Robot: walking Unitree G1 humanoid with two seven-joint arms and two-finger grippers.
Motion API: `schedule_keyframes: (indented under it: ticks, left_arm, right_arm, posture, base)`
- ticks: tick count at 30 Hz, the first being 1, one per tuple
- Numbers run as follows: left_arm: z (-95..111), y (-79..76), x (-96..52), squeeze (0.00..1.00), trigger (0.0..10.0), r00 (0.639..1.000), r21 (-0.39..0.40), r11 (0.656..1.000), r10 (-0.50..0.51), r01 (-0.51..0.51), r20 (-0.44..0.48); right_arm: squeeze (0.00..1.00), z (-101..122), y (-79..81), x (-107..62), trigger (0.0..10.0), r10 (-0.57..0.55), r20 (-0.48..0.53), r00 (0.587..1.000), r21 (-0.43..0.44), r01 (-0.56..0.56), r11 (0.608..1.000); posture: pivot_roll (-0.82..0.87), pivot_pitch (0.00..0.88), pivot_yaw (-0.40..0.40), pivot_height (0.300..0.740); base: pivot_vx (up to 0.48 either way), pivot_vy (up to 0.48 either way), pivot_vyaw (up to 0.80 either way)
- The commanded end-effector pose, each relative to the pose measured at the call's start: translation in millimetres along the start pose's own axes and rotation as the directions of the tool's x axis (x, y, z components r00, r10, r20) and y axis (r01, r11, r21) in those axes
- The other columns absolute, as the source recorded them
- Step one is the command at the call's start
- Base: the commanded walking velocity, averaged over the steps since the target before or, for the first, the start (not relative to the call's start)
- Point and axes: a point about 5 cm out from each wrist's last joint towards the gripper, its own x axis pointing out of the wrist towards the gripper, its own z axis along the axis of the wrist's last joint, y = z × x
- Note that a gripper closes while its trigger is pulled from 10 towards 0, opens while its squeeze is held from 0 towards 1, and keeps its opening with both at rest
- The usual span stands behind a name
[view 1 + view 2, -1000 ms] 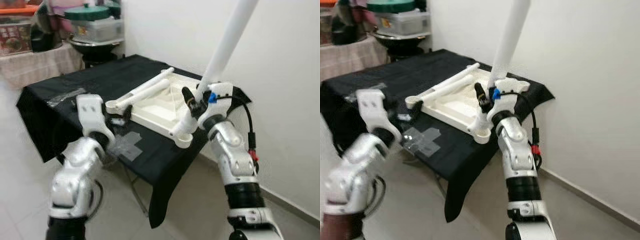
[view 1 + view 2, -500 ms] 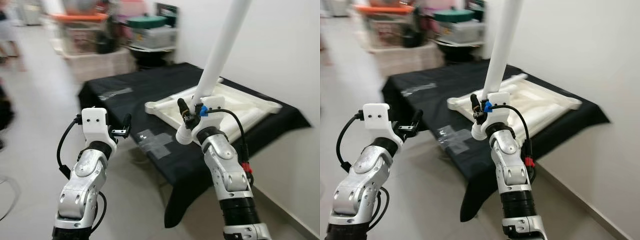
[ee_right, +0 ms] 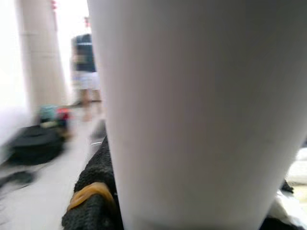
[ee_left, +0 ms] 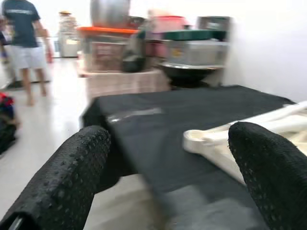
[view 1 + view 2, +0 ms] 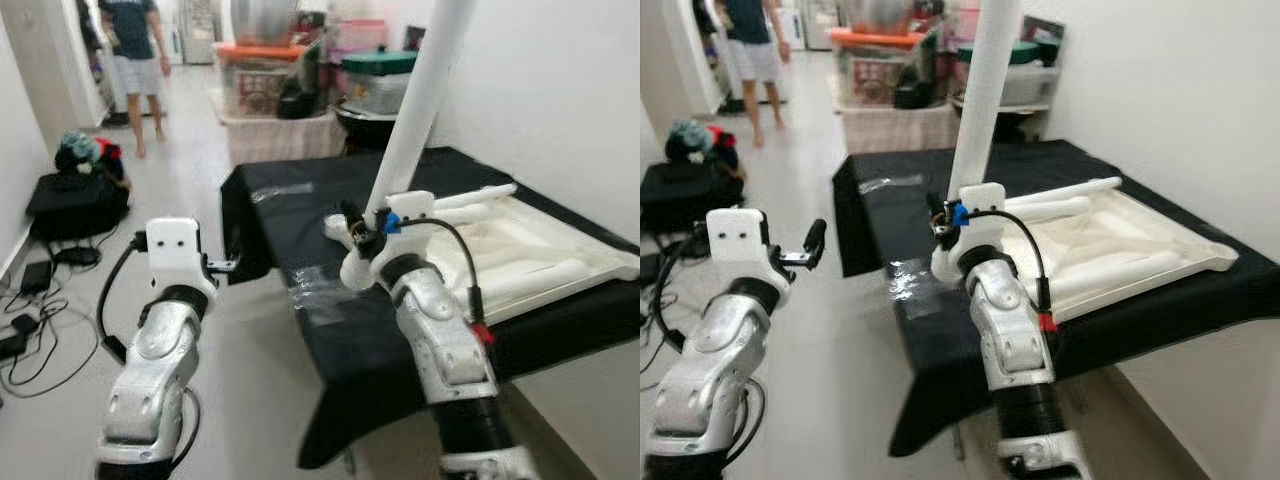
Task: Building children table
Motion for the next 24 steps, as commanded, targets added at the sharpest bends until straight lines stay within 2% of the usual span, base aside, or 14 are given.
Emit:
schedule_keyframes:
  ticks: [1,17,24]
  left_arm:
    - [0.6,7.1,0.4,0.00,10.0,1.000,0.013,1.000,0.028,-0.028,0.005]
    - [4.6,6.8,1.5,0.00,10.0,1.000,0.044,0.999,0.024,-0.025,0.016]
    - [6.3,7.7,1.5,0.00,10.0,0.999,0.034,0.999,0.031,-0.031,0.022]
  right_arm:
    - [0.00,2.2,11.4,2.3,10.0,0.032,0.003,0.999,0.010,-0.032,0.999]
    - [0.00,6.3,13.1,2.7,10.0,0.026,0.016,1.000,0.013,-0.026,1.000]
    - [0.00,11.2,11.9,4.7,10.0,0.022,0.038,0.999,0.006,-0.022,1.000]
  posture:
    - [0.01,0.000,-0.053,0.740]
    - [0.01,0.000,-0.046,0.740]
    - [0.01,0.000,-0.048,0.740]
  base:
    - [0.368,-0.304,0.00]
    - [0.023,-0.452,0.00]
    - [0.347,-0.286,0.00]
